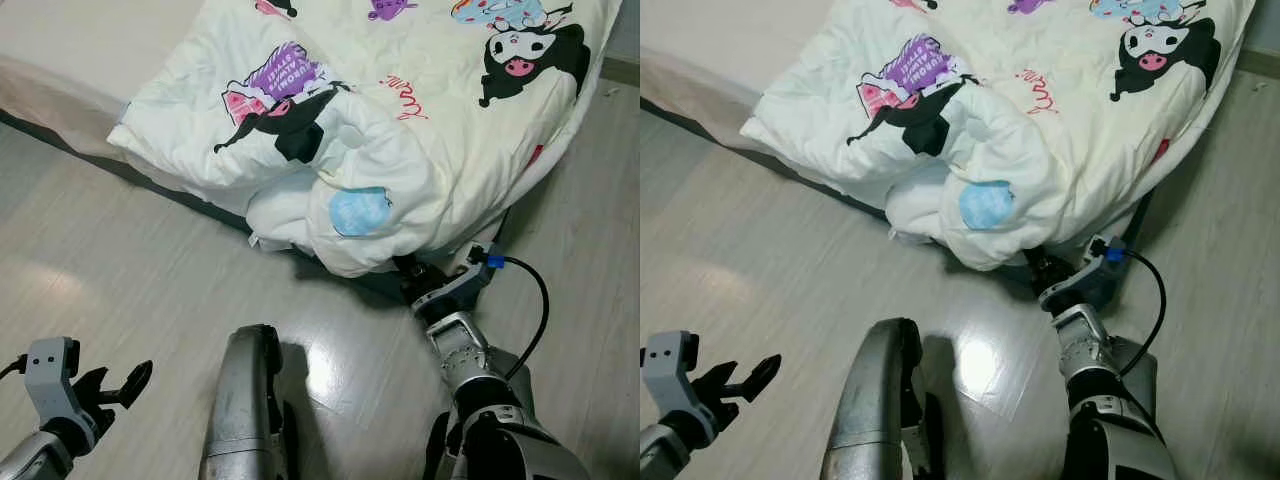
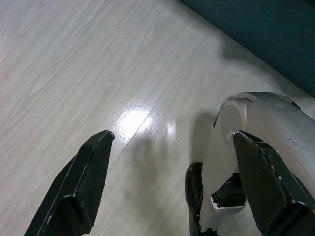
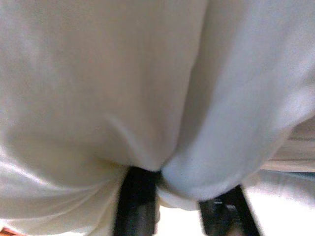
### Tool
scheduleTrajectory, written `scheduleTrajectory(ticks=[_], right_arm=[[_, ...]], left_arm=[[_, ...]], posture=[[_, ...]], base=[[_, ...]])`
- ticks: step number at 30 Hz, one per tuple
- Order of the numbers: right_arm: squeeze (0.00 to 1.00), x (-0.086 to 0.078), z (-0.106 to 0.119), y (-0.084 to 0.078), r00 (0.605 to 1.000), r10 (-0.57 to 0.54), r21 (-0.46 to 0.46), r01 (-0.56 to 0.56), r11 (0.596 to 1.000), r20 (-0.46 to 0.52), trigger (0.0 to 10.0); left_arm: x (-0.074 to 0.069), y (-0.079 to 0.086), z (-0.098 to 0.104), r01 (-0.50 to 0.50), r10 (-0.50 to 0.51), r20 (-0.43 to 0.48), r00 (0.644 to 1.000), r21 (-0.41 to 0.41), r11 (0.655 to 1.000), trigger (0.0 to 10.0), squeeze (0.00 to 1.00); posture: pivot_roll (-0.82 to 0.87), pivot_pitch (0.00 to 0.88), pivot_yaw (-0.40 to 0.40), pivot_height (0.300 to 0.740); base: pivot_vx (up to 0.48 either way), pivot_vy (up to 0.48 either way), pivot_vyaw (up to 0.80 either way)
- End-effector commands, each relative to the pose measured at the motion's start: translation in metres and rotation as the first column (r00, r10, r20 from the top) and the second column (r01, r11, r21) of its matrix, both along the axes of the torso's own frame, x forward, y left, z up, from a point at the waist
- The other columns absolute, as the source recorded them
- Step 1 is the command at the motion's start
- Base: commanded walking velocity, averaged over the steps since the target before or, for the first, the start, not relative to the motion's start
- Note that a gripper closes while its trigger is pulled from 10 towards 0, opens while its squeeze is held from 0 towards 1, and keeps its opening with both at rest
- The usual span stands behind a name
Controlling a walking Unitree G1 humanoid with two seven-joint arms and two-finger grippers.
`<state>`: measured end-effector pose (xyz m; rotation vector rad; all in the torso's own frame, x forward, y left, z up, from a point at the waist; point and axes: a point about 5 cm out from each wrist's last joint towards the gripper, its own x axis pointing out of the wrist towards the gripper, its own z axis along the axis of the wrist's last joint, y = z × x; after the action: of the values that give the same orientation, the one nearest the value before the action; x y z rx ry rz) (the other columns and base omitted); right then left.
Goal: Clean up the room
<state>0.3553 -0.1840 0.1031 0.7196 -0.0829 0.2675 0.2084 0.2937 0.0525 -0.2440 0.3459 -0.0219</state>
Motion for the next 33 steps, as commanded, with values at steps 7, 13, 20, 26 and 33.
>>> scheduleTrajectory(ticks=[7,13,20,26,33], right_arm=[[0.0,-0.01,-0.002,-0.039,0.981,-0.193,-0.066,0.191,0.979,-0.015,0.0],[0.0,-0.031,-0.016,-0.066,0.939,-0.316,-0.218,0.283,0.934,-0.137,0.0],[0.0,-0.072,-0.044,-0.082,0.856,-0.403,-0.347,0.288,0.893,-0.325,0.0],[0.0,-0.097,-0.052,-0.109,0.724,-0.551,-0.444,0.367,0.818,-0.415,0.0],[0.0,-0.101,-0.051,-0.116,0.661,-0.594,-0.509,0.352,0.785,-0.459,0.0]], left_arm=[[-0.007,0.003,-0.011,-0.041,0.041,-0.046,0.998,-0.011,0.999,10.0,0.0],[-0.002,-0.002,-0.017,-0.054,0.052,-0.044,0.998,-0.03,0.998,10.0,0.0],[0.007,-0.012,-0.027,-0.057,0.054,-0.049,0.997,-0.059,0.997,10.0,0.0],[0.02,-0.028,-0.041,-0.064,0.058,-0.06,0.997,-0.095,0.993,10.0,0.0],[0.025,-0.033,-0.048,-0.07,0.063,-0.07,0.996,-0.105,0.992,10.0,0.0]], posture=[[0.36,0.509,0.132,0.445],[0.3,0.484,0.104,0.445],[0.24,0.449,0.078,0.445],[0.17,0.378,0.049,0.445],[0.15,0.339,0.037,0.445]], base=[[0.0,0.0,0.0],[0.0,0.0,0.0],[0.0,0.0,0.0],[0.0,0.0,0.0],[0.0,0.0,0.0]])
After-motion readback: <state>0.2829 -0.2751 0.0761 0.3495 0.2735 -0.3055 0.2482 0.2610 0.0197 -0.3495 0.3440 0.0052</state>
